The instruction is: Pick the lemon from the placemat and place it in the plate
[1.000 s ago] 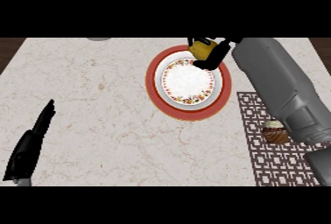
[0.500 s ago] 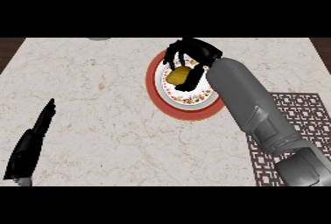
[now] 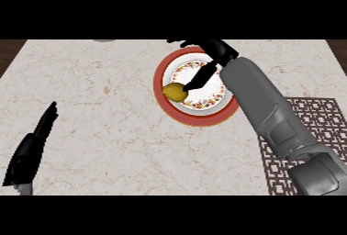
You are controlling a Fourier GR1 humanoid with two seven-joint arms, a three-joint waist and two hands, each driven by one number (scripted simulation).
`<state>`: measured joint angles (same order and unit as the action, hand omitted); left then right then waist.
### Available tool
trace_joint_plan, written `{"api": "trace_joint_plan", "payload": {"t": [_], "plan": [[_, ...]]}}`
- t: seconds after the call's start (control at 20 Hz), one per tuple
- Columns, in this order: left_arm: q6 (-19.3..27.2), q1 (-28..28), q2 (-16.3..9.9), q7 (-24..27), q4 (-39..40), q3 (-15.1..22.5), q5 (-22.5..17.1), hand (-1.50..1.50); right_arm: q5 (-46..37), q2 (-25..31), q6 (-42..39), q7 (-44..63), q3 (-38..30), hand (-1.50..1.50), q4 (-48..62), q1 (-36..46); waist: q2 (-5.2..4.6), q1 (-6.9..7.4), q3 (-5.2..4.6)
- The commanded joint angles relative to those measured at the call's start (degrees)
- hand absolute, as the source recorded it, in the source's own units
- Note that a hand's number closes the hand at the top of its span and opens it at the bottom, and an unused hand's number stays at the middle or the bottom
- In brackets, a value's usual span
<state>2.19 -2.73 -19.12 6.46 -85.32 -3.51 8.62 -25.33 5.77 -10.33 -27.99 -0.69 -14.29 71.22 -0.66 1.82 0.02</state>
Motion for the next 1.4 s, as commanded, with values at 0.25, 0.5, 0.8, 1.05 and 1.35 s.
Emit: {"api": "trace_joint_plan", "payload": {"t": [0.25, 0.5, 0.8, 1.05, 1.35], "plan": [[-0.1, -0.9, 0.7, 3.1, 1.5, -0.4, 0.4, 0.00, 10.2, 8.5, -0.8, 3.3, -12.1, -1.50, 2.8, 1.3, -0.47, 0.85, 0.00], [-0.2, 0.1, 1.5, 1.5, -0.3, 0.7, 0.6, 0.00, 15.0, 17.0, -11.8, -1.4, -17.1, -1.50, 4.6, -1.5, -1.16, 1.81, 0.13], [-1.3, 2.2, 1.1, 2.0, 1.4, 0.8, 0.7, 0.00, 15.5, 22.0, -17.2, -7.4, -18.1, -1.50, 4.8, -4.5, -1.76, 2.47, 0.17], [-0.3, 3.7, 2.4, -0.1, 1.0, 2.0, 1.7, 0.00, 13.8, 25.0, -18.6, -10.8, -17.0, -1.50, 5.0, -6.3, -2.38, 3.54, 0.28], [-1.7, 4.5, 0.7, 0.7, 0.9, 1.3, 1.5, 0.00, 14.2, 28.1, -20.1, -11.6, -17.6, -1.50, 5.3, -7.0, -2.39, 4.39, 0.35]]}}
